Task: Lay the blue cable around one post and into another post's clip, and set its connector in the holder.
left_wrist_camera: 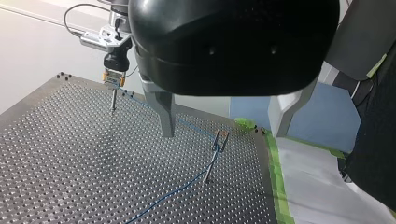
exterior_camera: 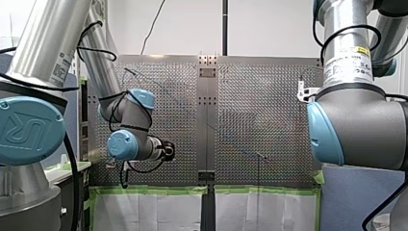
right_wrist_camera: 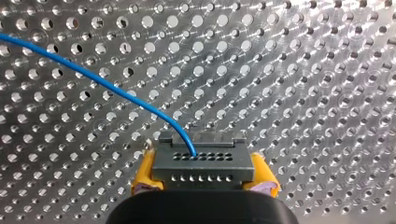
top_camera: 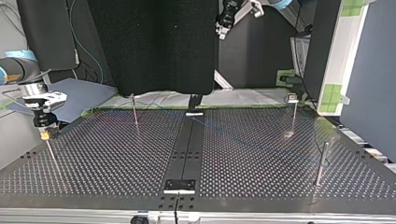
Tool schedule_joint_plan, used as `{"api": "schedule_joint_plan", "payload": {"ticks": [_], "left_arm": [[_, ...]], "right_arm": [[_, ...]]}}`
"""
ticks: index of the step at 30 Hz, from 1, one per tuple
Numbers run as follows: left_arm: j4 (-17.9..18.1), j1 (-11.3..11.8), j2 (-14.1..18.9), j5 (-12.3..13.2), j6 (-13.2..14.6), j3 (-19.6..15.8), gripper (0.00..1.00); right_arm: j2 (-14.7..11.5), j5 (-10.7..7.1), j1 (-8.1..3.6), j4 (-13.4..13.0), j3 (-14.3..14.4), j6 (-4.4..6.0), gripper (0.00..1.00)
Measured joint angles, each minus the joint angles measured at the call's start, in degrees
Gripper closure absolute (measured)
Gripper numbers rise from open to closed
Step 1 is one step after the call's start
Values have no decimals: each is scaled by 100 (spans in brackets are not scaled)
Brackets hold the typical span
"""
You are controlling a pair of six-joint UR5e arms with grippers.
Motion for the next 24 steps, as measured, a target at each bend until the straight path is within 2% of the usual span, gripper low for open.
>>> {"api": "schedule_joint_plan", "payload": {"ticks": [4,7,8,9,10,11,12,13,14,15,24], "left_arm": [[0,1,1,3,3,0,2],[0,2,0,5,4,-1,2],[0,2,0,4,5,-1,2],[0,2,0,3,5,-1,2],[0,2,0,3,5,-1,2],[0,2,0,1,5,-1,2],[1,2,0,0,5,-1,2],[1,2,0,-1,5,-1,2],[1,1,0,-1,5,-1,2],[1,1,0,-2,5,-1,2],[0,1,0,-3,13,-1,2]], "right_arm": [[0,-16,-2,26,-6,4,100],[-28,185,-42,153,5,-108,100],[-28,185,-45,156,6,-109,100],[-29,185,-47,155,8,-109,79],[-30,185,-46,153,10,-109,79],[-30,185,-45,155,14,-110,59],[-30,185,-47,156,17,-110,25],[-29,185,-48,156,17,-110,25],[-28,185,-47,154,16,-110,5],[-25,185,-47,157,16,-110,0],[-25,185,-47,157,17,-110,0]]}}
